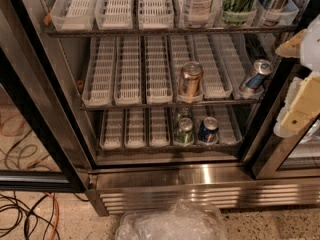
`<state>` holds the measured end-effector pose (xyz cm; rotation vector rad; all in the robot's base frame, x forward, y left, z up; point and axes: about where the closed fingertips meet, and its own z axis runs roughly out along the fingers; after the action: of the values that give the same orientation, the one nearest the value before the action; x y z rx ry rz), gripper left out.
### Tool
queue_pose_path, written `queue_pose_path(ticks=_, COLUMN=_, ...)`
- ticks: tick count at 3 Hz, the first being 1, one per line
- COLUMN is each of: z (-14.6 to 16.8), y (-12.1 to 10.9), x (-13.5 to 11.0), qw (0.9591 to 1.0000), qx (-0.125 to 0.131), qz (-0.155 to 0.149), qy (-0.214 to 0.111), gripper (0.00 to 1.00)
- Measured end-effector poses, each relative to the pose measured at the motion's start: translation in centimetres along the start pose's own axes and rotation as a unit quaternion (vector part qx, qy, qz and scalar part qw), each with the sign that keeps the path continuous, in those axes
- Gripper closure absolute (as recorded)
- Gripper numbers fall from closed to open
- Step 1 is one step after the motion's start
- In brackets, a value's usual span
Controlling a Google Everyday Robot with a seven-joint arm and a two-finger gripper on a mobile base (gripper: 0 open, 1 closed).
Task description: Pick blue plastic bottle from top shelf of fridge
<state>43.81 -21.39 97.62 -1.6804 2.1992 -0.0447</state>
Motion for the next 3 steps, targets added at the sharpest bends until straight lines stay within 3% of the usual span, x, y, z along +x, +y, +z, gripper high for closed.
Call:
queue_pose_path(ticks=1, z=0.0, y=0.5, x=-0.4, qw=0.9978, qx=0.012, qz=0.019, qy=-0.062, gripper=0.0)
queue_pose_path(ticks=2, z=-0.4, y=0.7, x=-2.8, qw=0.9913, qx=0.03, qz=0.024, qy=-0.126, gripper=0.0)
queue_pose_path(ticks=3, z=-1.0, y=0.7, x=-6.6, qw=0.9846, qx=0.042, qz=0.009, qy=-0.17, gripper=0.0)
